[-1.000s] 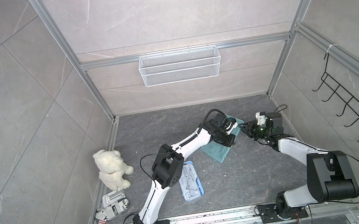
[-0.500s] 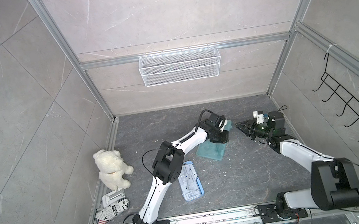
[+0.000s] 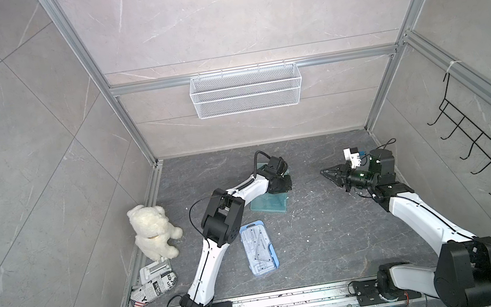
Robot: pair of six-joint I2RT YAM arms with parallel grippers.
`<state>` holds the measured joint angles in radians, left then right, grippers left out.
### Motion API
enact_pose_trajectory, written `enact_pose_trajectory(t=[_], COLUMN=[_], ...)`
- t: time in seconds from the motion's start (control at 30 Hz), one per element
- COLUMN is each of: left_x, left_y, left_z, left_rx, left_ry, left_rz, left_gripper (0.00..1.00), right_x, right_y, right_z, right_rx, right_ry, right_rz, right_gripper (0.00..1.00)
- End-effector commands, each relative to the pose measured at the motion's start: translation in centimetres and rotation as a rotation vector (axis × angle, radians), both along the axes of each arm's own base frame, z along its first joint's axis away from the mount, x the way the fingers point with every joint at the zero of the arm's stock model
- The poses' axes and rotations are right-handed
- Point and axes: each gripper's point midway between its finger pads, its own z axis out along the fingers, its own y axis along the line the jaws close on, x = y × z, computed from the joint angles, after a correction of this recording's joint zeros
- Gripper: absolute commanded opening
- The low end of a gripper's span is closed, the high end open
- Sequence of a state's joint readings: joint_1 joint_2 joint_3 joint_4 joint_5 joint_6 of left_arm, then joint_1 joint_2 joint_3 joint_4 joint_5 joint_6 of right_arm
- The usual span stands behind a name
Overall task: Open the ruler set and take out the ruler
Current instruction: Open the ruler set box at the center of the board.
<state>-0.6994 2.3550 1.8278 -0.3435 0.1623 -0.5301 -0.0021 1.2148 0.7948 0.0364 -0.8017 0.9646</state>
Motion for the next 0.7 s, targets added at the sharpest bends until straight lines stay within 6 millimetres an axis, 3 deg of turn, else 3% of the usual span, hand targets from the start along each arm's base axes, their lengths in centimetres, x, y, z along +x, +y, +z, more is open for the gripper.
enact_pose_trajectory(t=[0.0,0.17,0.33,0.53,0.67], left_x=[-2.3,-2.7,-3.4,-4.0,-4.2], left_y=[1.0,0.2,-0.6,-0.7,-0.6], left_z=[1.2,4.5,7.6,10.0,10.5], left_rx=[0.025,-0.040,-0.117,-0.162,-0.167], left_ry=[0.072,0.061,0.071,0.074,0.075], left_rz=[-0.020,-0.044,-0.062,-0.069,-0.069], left_gripper=[0.00,0.00,0.00,0.00,0.00], right_x=[-0.6,-1.5,-1.9,-1.9,-1.6], right_y=[-1.7,-1.2,1.1,3.3,4.2], right_z=[-1.1,-4.7,-6.8,-8.4,-9.3], right_rx=[-0.181,-0.217,-0.207,-0.155,-0.129], right_ry=[0.000,0.063,0.053,0.018,0.009], right_rz=[-0.042,0.009,0.093,0.153,0.161], right_gripper=[0.19,0.35,0.48,0.47,0.46])
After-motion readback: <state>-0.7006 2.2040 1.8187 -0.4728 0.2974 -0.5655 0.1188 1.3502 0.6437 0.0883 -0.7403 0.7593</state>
